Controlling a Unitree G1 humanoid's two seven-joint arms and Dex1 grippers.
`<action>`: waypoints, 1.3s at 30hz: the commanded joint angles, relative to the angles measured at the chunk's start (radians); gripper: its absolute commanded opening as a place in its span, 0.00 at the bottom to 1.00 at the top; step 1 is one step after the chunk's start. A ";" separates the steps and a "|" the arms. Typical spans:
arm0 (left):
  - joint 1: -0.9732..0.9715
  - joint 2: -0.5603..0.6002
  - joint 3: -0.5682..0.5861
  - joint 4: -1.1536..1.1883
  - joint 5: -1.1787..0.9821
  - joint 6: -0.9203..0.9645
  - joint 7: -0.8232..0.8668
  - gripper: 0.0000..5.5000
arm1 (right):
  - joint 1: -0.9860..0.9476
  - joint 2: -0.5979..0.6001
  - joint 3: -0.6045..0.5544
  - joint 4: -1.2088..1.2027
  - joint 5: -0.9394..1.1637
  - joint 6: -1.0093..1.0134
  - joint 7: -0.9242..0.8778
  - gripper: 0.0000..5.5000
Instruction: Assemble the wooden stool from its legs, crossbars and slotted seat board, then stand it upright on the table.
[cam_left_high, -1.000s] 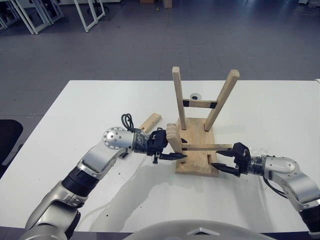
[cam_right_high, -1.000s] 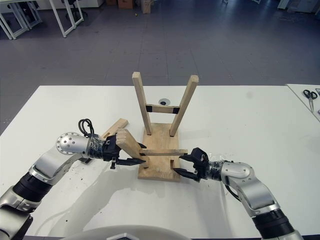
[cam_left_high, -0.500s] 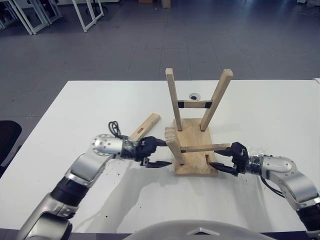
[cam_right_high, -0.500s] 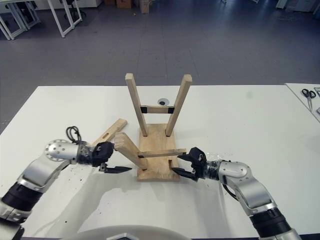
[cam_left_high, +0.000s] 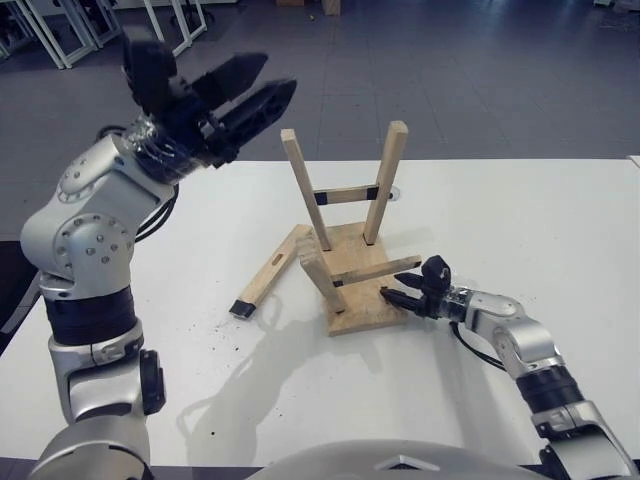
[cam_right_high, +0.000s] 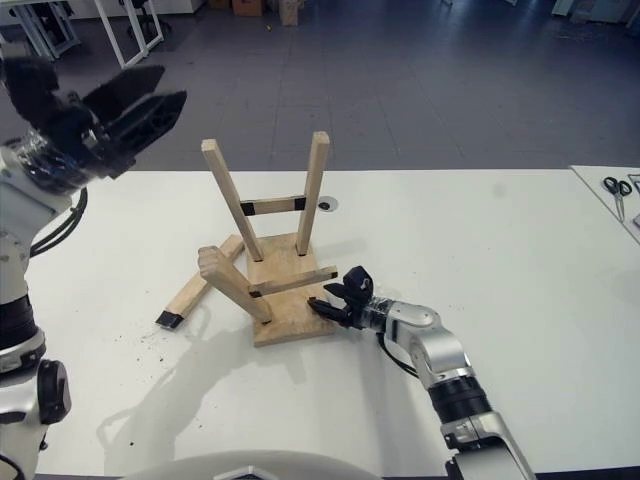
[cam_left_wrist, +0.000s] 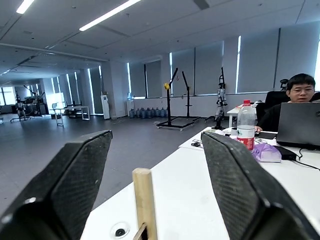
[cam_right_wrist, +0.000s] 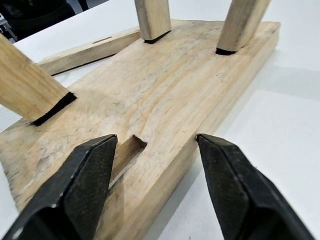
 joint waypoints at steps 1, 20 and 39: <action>-0.040 0.000 -0.015 -0.113 -0.160 0.148 0.080 0.60 | 0.019 0.014 0.015 0.130 -0.098 0.040 -0.084 0.53; 0.290 0.059 -0.320 -0.238 -0.147 0.241 0.070 0.60 | 0.086 -0.021 0.028 0.082 -0.129 0.043 -0.058 0.53; -0.029 0.024 -0.060 -0.165 -0.251 0.133 0.083 0.60 | 0.115 -0.021 -0.027 0.051 -0.105 0.049 -0.101 0.53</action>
